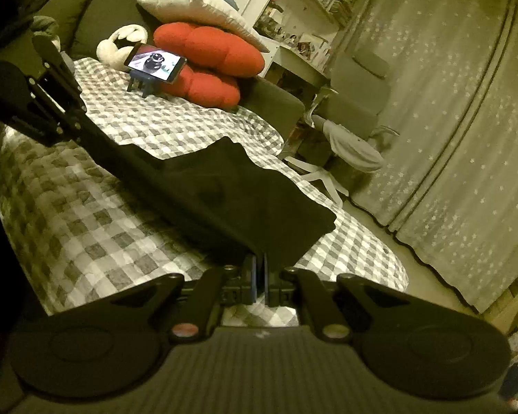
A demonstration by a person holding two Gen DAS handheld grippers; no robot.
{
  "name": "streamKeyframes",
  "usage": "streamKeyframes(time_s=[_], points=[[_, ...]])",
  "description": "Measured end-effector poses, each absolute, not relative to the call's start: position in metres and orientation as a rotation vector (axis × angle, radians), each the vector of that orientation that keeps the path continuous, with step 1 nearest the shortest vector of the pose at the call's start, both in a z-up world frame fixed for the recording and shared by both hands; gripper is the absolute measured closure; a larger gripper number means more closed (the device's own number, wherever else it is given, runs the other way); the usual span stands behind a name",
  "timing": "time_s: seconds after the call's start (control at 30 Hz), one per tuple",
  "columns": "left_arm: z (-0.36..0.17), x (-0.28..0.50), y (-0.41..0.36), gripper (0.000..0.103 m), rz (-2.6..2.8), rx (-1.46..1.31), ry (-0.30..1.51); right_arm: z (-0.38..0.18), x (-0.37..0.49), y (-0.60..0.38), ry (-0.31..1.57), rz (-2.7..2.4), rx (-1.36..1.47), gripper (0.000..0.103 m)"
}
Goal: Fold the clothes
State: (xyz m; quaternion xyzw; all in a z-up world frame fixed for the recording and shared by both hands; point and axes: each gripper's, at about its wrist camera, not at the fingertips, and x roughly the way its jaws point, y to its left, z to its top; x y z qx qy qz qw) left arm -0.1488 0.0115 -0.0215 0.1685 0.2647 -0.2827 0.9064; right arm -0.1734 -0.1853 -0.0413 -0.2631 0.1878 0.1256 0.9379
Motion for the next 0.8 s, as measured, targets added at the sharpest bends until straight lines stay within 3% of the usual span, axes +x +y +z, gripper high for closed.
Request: streamKeyframes(time_s=[0.13,0.27,0.5,0.8], points=[[-0.013,-0.149,0.020,0.091,-0.654,0.370,0.536,-0.039,-0.172,-0.189,0.378,0.253,-0.520,0.099],[-0.003,-0.152,0.033,0.077,-0.717,0.404,0.487,-0.040,-0.171,-0.190,0.382,0.258,-0.522,0.099],[0.027,-0.121,0.058,0.077,-0.817,0.261,0.443,-0.042,-0.177,-0.188,0.388,0.311,-0.547,0.099],[0.005,-0.015,-0.049,0.078,-0.827,0.190,0.668,-0.044,-0.176,-0.186,0.397,0.316,-0.569,0.099]])
